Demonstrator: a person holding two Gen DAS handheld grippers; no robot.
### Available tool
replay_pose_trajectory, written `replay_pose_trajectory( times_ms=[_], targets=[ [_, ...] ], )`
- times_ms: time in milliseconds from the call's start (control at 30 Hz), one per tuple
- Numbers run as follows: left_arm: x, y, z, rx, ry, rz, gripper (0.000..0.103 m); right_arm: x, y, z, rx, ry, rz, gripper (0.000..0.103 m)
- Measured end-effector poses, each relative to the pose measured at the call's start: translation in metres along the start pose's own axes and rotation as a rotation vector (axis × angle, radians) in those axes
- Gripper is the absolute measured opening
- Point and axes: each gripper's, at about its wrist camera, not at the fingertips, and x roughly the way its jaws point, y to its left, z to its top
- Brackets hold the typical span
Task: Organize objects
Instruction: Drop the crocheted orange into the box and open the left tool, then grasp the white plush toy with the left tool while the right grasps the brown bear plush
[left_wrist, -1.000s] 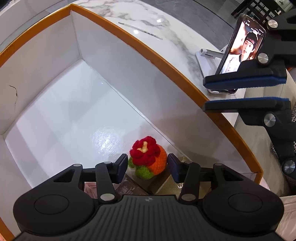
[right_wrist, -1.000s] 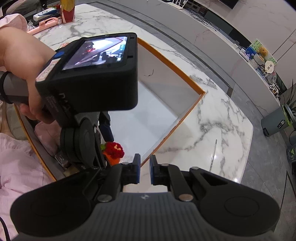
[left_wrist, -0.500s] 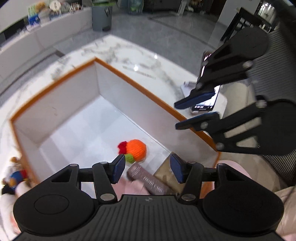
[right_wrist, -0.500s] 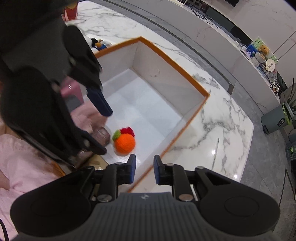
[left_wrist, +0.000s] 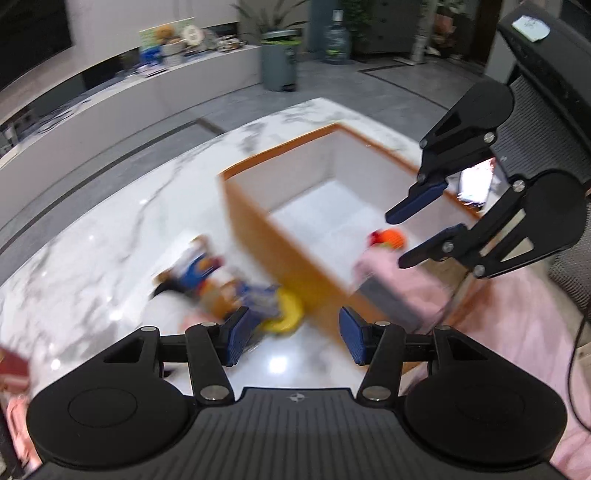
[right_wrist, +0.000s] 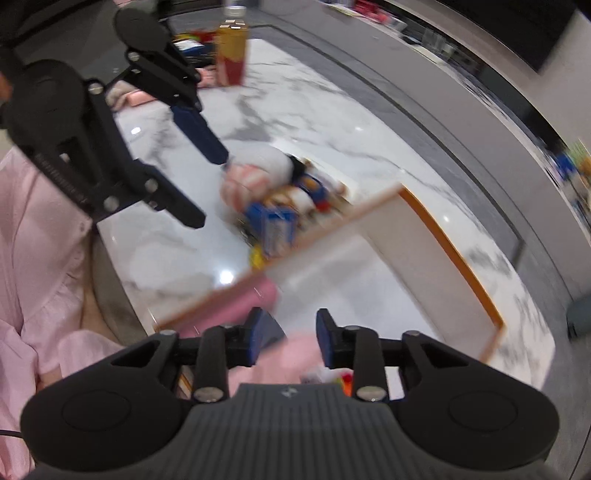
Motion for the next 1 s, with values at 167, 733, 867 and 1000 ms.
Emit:
replay_pose_trajectory(
  times_ms=[167, 733, 867, 1000],
  targets=[
    [0.001, 0.027, -0.026, -0.048, 0.006, 0.002, 0.062, 0.035, 0.020, 0.040, -0.082, 0.027, 0.049, 0.037],
    [0.040, 0.124, -0.044, -0.480, -0.045, 0.015, 0.068, 0.129, -0.018, 0.106, 0.081, 0.150, 0.106, 0.050],
    [0.052, 0.149, -0.047, -0.714, -0.018, -0.025, 0.073, 0.143, -0.035, 0.115, 0.195, 0.143, 0.112, 0.053],
    [0.065, 0.163, -0.049, -0.826, 0.013, -0.064, 0.078, 0.157, -0.047, 0.116, 0.290, 0.158, 0.116, 0.053]
  ],
)
